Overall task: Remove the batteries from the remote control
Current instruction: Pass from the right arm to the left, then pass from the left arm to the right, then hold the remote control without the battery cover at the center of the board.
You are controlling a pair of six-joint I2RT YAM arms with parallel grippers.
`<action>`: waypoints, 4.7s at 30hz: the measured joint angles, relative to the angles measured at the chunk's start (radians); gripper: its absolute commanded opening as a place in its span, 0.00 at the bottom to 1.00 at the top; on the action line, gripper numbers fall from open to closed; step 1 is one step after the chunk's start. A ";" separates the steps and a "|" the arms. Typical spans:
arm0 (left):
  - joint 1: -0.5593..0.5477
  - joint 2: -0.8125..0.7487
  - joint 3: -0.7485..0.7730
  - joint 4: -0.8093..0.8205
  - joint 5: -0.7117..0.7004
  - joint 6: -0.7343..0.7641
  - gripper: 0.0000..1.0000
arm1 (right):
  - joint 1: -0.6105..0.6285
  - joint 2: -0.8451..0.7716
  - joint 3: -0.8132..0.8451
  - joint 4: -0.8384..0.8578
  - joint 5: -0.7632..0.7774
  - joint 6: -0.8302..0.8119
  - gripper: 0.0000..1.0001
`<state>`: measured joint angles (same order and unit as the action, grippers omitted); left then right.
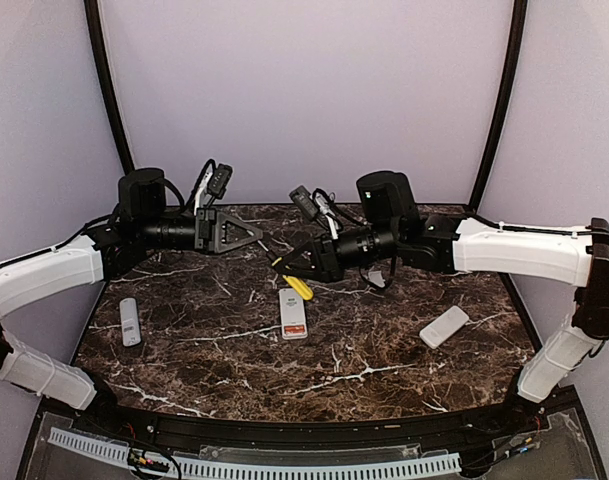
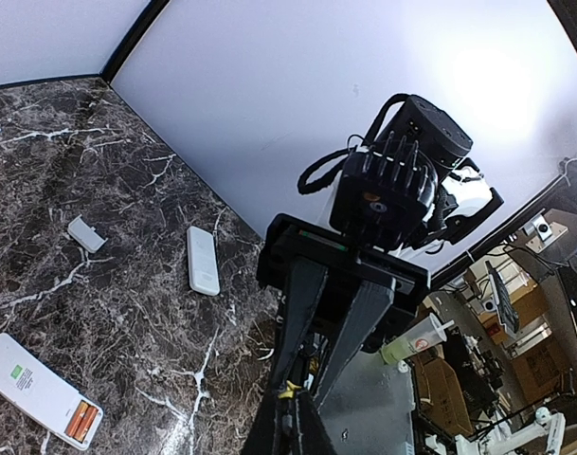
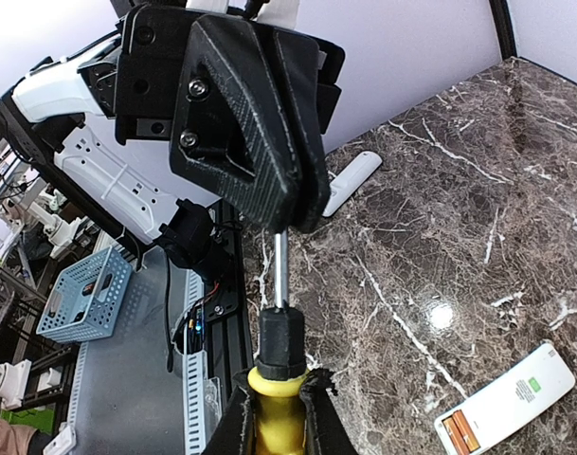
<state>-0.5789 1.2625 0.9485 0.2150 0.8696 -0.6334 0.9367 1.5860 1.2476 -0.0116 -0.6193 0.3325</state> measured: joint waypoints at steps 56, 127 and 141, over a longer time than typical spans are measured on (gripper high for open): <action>0.000 -0.119 -0.166 0.494 -0.261 -0.336 0.00 | 0.023 -0.091 -0.276 0.739 0.237 0.413 0.27; -0.059 0.140 -0.162 -0.184 -0.492 -0.116 0.51 | 0.068 -0.189 -0.296 -0.218 0.655 0.375 0.00; -0.126 0.349 -0.160 -0.091 -0.483 -0.137 0.40 | 0.117 -0.083 -0.283 -0.284 0.688 0.444 0.00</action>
<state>-0.7052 1.6119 0.7887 0.1238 0.3862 -0.7704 1.0538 1.5028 0.9649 -0.2958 0.0685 0.7765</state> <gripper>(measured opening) 0.417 0.135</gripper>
